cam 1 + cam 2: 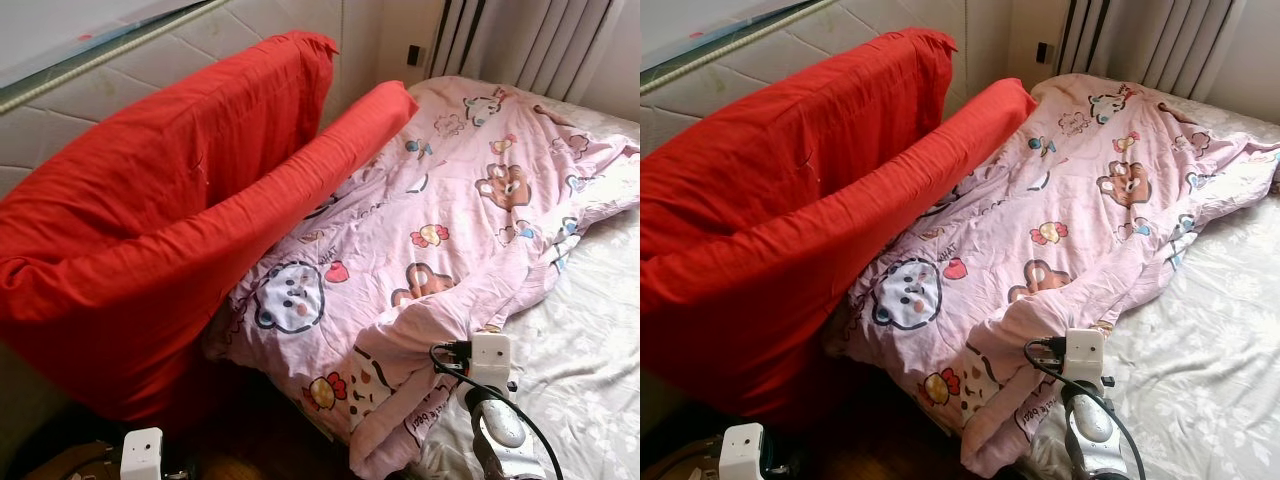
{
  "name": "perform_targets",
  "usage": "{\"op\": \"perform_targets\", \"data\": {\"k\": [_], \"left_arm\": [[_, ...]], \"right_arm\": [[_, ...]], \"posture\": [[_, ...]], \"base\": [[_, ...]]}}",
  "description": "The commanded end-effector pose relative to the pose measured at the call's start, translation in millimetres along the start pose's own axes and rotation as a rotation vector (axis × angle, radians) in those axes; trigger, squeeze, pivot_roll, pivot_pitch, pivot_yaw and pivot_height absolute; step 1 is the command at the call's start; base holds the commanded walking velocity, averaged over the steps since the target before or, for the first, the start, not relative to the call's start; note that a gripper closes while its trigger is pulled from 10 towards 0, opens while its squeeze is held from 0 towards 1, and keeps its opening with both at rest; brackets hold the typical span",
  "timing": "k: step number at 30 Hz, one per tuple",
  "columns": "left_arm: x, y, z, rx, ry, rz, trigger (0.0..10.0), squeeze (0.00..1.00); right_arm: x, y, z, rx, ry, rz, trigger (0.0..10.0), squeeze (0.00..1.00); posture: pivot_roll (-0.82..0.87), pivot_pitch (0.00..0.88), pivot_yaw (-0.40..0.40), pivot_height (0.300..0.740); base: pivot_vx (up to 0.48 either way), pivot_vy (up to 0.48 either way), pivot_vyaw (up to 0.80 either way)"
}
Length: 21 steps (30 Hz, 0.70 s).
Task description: Clean up the room
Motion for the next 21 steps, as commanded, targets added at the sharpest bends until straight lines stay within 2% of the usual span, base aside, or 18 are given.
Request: {"op": "perform_targets", "data": {"k": [1,11,21], "left_arm": [[2.4,-10.9,1.7,-0.013,0.005,0.039,10.0,0.00],[-2.4,-3.4,-15.8,-0.020,-0.019,0.021,10.0,0.00],[-4.4,2.2,-18.1,-0.016,-0.020,0.012,10.0,0.00]], "right_arm": [[1.3,-0.3,-1.6,-0.008,-0.016,-0.009,10.0,0.00],[0.3,5.5,-10.4,-0.006,-0.060,-0.034,10.0,0.00],[1.0,5.6,-11.6,-0.011,-0.070,-0.039,10.0,0.00]], "posture": [[0.03,0.089,0.049,0.740],[0.04,0.087,0.053,0.740],[0.04,0.097,0.055,0.740]], "base": [[0.000,0.000,0.00],[0.000,0.000,0.00],[0.000,0.000,0.00]]}}
Point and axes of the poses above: a point about 5 cm out from each wrist's last joint towards the gripper, its own x axis pointing back from the gripper into the wrist, its own y axis along the axis of the wrist's last joint, z = x × y, the point moved 6 cm from there along -x, pointing out of the wrist towards the gripper, and after that the axes turned 1 degree about -x, right-handed, at the moved point
